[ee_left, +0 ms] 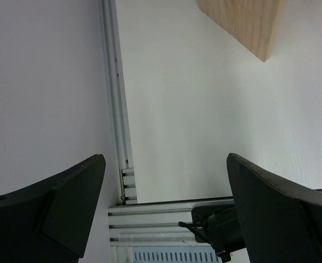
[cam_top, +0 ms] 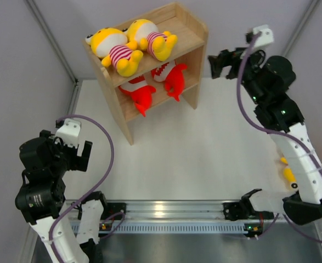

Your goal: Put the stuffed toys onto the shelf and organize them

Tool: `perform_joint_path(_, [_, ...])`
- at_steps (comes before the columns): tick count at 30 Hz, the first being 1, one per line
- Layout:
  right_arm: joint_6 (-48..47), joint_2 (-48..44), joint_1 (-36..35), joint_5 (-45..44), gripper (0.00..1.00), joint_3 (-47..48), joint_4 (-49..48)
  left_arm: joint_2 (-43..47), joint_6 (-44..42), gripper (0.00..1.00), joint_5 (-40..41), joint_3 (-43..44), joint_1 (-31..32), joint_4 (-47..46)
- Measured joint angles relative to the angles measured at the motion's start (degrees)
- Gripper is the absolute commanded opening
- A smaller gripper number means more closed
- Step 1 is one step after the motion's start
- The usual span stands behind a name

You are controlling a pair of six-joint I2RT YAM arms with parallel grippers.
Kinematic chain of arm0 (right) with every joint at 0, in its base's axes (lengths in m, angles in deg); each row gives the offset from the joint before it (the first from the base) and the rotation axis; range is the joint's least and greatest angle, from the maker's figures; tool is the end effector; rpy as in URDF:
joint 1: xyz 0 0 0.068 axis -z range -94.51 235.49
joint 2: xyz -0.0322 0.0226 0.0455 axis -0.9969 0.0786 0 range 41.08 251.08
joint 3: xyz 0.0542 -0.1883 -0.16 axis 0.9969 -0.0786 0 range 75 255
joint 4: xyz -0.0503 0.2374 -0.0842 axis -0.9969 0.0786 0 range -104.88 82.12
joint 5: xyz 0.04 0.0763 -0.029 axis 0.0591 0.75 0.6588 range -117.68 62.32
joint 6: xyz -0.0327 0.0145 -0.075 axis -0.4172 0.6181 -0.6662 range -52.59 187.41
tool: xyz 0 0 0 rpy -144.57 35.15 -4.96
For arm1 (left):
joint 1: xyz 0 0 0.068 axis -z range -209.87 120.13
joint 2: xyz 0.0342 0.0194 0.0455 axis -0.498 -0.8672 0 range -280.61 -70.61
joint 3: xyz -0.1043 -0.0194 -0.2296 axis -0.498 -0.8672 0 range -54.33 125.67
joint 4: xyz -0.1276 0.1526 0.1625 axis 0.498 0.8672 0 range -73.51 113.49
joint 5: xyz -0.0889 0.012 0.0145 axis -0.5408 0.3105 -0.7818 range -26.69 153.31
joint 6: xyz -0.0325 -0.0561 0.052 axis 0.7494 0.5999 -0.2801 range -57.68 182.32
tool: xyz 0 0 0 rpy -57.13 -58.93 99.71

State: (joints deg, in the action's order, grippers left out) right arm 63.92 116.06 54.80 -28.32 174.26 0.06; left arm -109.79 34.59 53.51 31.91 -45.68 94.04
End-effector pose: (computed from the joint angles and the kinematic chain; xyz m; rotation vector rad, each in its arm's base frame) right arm 0.2547 0.1502 0.5258 -0.4080 1.3586 0.3853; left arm 0.0768 0.0090 0.4100 0.3209 2.0821 0.2786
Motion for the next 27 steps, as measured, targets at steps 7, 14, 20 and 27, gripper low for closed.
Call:
perform_joint_path(7, [16.8,-18.1,27.1,-22.1,0.99,-29.6,4.1,0.3,0.0,0.99,-0.5,-1.0,1.2,0.0])
perform_joint_path(14, [40.9,-5.2,43.8,-35.8,1.00,-43.8,12.7,0.6,0.2,0.98,-0.8,-1.0,2.3,0.0])
perform_joint_path(20, [55.0,11.4,48.1,-45.9,0.99,-40.0,21.3,1.3,0.2,0.99,-0.7,-1.0,2.7,0.0])
perform_joint_path(27, [57.0,18.3,53.7,-47.9,0.99,-38.8,21.3,1.3,0.0,0.99,-0.5,-1.0,2.8,0.1])
